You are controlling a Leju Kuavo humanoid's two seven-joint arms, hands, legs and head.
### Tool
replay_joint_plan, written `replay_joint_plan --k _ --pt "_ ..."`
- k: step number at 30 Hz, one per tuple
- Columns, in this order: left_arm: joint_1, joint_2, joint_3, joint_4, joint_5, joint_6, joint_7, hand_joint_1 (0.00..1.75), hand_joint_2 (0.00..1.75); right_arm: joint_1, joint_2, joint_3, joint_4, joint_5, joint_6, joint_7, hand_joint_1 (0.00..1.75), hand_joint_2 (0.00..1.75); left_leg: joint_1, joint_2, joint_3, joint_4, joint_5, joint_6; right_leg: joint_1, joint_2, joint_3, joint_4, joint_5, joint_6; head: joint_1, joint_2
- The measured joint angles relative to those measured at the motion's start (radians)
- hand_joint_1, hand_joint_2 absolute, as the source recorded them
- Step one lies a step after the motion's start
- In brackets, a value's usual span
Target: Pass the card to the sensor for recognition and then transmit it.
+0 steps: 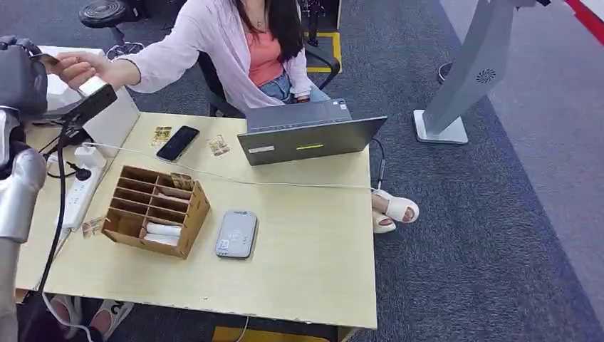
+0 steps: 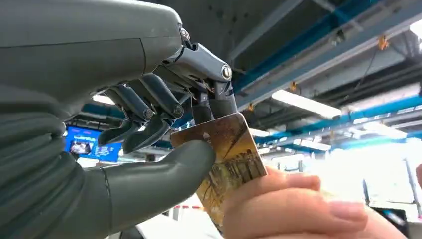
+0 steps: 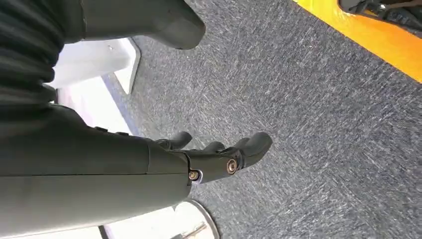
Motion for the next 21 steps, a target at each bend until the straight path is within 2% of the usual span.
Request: replay_joint_plan --k 6,17,18,19,21 --pt "-0.032 -0.015 0.0 0.104 0.0 0.004 0.0 1.75 1.75 0.0 0.0 0.01 0.0 0.0 0.0 0.0 0.0 1.75 0.0 0.0 0.0 0.0 0.0 0.0 0.0 0.0 0.0 0.0 0.0 0.0 0.0 0.0" --pt "-0.041 -0.032 0.0 0.157 0.015 0.007 -0.001 1.75 1.75 0.0 0.0 0.013 0.0 0.0 0.008 0.003 0.0 1.75 0.0 0.002 -0.001 0.0 0.0 0.0 0.0 0.003 -0.002 0.0 0.0 0.0 0.0 0.0" --pt "-0.041 -0.034 0.0 0.16 0.019 0.007 -0.001 0.61 1.75 0.0 0.0 0.013 0.0 0.0 0.009 0.007 0.0 1.75 0.0 0.002 -0.002 0.0 0.0 0.0 0.0 0.003 -0.002 0.0 0.0 0.0 0.0 0.0" --pt "-0.041 -0.035 0.0 0.161 0.021 0.008 -0.001 0.0 1.75 0.0 0.0 0.013 0.0 0.0 0.009 0.01 0.0 1.75 0.0 0.002 -0.002 0.0 0.0 0.0 0.0 0.003 -0.002 0.0 0.0 0.0 0.0 0.0" --pt "-0.04 -0.038 0.0 0.161 0.027 0.014 -0.001 0.0 1.75 0.0 0.0 0.013 0.0 0.0 0.009 0.01 0.0 1.75 0.0 0.002 -0.002 0.0 0.0 0.0 0.0 0.003 -0.002 0.0 0.0 0.0 0.0 0.0"
